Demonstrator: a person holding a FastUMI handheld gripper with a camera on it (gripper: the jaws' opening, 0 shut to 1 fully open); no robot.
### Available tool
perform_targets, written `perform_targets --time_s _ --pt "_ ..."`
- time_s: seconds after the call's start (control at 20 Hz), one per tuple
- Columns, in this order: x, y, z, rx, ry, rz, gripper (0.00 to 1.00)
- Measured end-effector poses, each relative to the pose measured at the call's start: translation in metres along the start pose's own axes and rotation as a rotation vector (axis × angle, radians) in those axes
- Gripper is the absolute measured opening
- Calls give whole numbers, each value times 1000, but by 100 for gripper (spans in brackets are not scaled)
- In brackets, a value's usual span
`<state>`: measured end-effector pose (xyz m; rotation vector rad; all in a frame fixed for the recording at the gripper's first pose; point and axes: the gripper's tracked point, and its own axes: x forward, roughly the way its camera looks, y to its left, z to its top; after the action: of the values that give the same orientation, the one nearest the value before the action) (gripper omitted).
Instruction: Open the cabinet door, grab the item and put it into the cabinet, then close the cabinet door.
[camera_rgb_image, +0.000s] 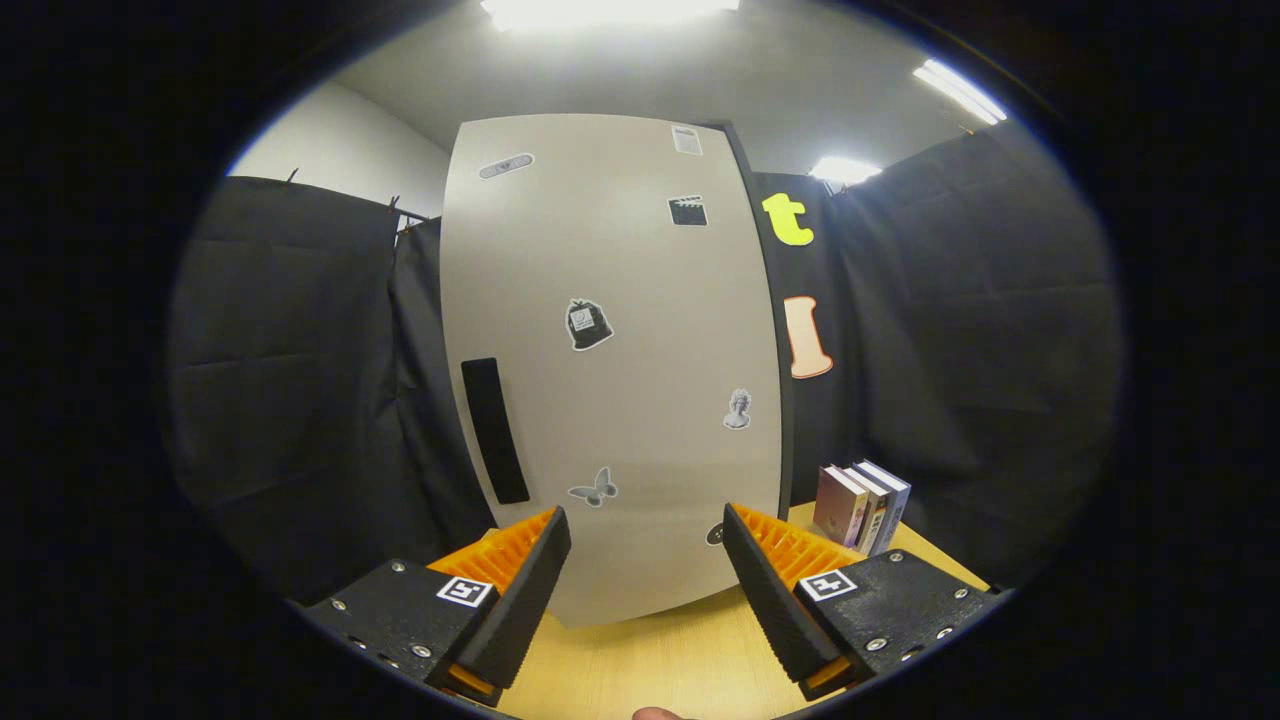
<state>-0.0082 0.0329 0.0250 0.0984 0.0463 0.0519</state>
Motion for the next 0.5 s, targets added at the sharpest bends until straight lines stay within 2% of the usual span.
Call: perform_targets --time_s 0.25,0.5 --pt "-3 2 1 -41 -11 19 96" --pt "-9 1 -4 -29 -8 39 95"
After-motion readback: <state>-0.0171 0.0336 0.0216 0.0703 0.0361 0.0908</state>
